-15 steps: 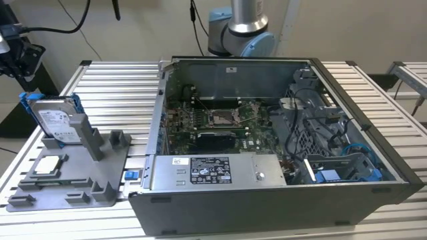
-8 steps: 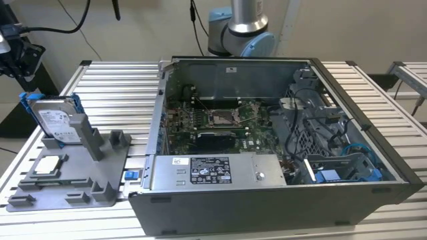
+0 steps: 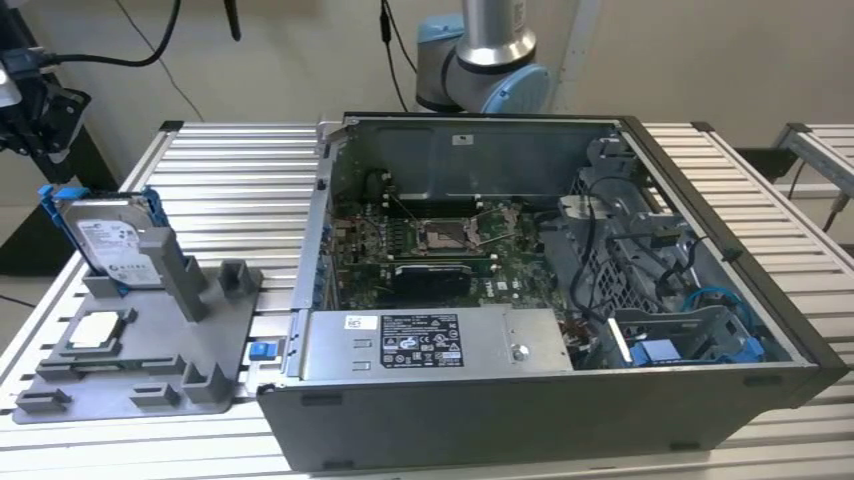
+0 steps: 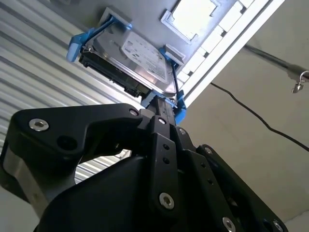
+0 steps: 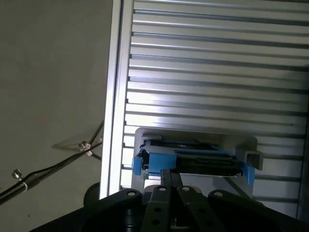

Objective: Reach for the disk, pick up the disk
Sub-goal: 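Reach for the disk, then pick up the disk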

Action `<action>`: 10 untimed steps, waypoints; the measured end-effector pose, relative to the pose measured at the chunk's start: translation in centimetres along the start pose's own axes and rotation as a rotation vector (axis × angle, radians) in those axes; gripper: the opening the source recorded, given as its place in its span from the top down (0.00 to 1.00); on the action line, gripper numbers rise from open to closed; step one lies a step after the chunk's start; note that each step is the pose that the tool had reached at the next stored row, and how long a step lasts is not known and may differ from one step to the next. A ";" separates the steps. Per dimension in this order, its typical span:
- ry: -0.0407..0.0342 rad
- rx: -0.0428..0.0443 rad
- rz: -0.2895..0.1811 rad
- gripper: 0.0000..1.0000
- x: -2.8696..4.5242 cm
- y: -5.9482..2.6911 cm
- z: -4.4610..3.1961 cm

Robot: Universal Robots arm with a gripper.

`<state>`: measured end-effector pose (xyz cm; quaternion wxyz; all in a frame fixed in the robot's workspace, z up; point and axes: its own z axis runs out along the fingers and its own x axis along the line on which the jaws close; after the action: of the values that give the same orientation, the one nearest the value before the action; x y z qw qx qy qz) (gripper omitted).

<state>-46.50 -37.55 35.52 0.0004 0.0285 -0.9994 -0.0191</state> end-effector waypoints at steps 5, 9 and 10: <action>0.0017 0.0001 -0.051 1.00 0.02 0.00 0.00; 0.0041 0.0000 -0.124 1.00 0.01 0.01 0.00; 0.0047 0.0001 -0.142 1.00 0.01 0.00 0.00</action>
<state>-46.51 -37.55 35.52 0.0014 0.0994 -0.9949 -0.0190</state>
